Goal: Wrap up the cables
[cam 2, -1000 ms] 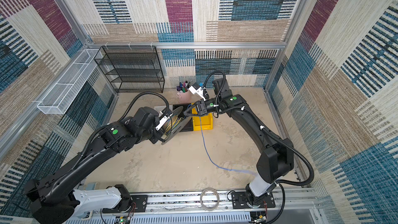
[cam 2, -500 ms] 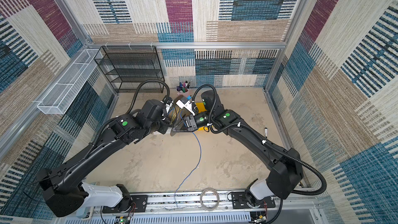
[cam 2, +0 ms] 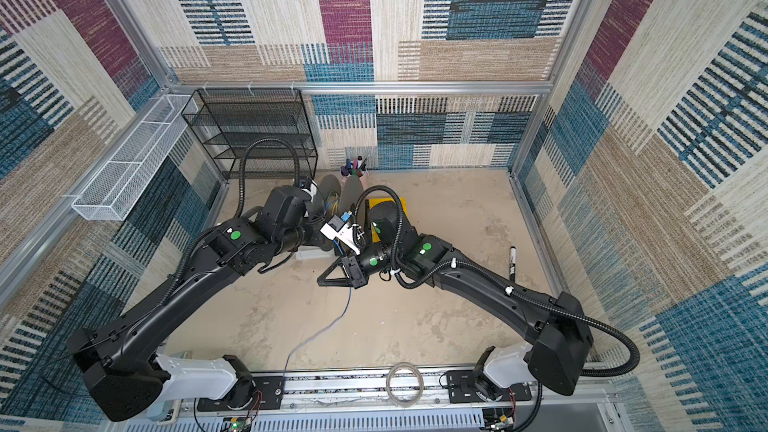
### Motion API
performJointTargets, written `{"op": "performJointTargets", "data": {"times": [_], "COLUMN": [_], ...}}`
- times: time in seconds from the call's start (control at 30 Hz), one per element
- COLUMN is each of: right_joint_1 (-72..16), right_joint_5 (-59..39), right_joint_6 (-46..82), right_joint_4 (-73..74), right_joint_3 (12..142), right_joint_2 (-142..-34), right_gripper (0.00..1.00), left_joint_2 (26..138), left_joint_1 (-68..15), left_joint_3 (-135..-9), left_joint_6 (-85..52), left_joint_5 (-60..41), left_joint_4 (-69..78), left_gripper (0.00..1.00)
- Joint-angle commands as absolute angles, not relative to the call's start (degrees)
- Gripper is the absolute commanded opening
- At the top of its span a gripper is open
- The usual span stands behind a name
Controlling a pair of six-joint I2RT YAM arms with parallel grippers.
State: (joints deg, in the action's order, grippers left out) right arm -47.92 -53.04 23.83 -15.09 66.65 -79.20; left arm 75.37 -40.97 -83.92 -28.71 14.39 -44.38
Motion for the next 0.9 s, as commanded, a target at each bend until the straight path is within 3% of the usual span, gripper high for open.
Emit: {"op": "performJointTargets", "data": {"times": [0.0,0.1,0.3,0.53,0.87], "right_joint_1": [-48.0,-48.1,-48.2,-47.0,-45.1], "right_joint_5": [-49.0,-46.3,-41.0,-38.7,-37.5], "right_joint_6": [21.9,20.0,16.6,12.9,14.7], "right_joint_4": [-14.1,-12.9,-14.3,-17.1,-14.9], "right_joint_3": [63.5,60.1,55.1,52.1,46.2], "right_joint_2": [-77.3,-75.1,-72.7,-72.3,-69.9], "right_gripper": [0.12,0.13,0.04,0.02,0.04], "left_joint_2": [73.5,72.0,68.8,62.9,60.9], "left_joint_1": [-39.8,-37.2,-32.8,-23.0,-19.1], "left_joint_3": [-84.9,-83.2,-80.0,-68.7,-73.1], "left_joint_6": [-33.8,-37.6,-43.1,-53.3,-52.3], "left_joint_5": [9.7,4.4,-4.0,-21.0,-24.6], "left_joint_4": [-36.5,-35.1,-30.8,-16.2,-22.0], "left_gripper": [0.00,0.00,0.00,0.00,0.00]}}
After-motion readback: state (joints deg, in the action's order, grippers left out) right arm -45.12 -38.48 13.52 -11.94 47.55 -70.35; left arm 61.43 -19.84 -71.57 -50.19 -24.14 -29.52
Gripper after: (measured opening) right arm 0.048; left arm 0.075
